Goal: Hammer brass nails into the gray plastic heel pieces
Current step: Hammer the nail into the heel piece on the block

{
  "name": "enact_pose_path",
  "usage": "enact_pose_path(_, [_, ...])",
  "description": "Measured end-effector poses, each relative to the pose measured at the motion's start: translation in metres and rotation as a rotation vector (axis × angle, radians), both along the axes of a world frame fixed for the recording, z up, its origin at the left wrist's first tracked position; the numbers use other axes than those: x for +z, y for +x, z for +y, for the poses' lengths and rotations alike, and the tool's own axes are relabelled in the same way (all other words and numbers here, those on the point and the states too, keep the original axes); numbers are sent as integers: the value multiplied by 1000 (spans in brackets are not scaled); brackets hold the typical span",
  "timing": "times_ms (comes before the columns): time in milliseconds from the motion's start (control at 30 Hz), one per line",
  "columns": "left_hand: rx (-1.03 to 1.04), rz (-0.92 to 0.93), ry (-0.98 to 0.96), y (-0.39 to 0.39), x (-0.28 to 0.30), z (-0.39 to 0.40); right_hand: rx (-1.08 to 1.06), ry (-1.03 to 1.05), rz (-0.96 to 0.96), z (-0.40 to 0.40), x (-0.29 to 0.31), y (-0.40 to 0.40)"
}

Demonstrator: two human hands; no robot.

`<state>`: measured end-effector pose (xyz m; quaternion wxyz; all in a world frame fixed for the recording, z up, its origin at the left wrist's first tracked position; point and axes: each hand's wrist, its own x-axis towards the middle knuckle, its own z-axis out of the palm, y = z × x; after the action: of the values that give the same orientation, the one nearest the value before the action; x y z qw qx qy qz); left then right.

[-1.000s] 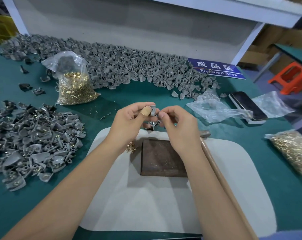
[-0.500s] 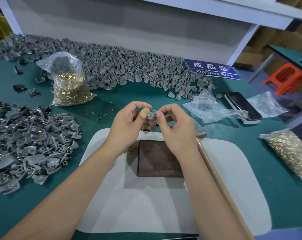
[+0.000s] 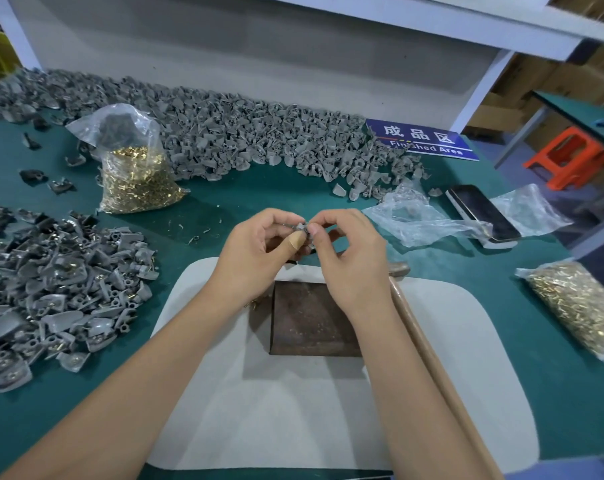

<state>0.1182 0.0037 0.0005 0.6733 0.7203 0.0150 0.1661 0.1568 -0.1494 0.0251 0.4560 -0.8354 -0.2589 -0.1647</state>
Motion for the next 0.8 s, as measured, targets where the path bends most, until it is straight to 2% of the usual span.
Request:
enact_pose_path(233, [86, -44, 83, -2, 3, 0, -32, -94, -26, 2, 0, -2])
enact_pose_path(667, [92, -77, 141, -5, 4, 2, -12, -185, -81, 4, 4, -6])
enact_pose_path(800, [93, -89, 227, -6, 3, 4, -5, -242, -108, 5, 2, -7])
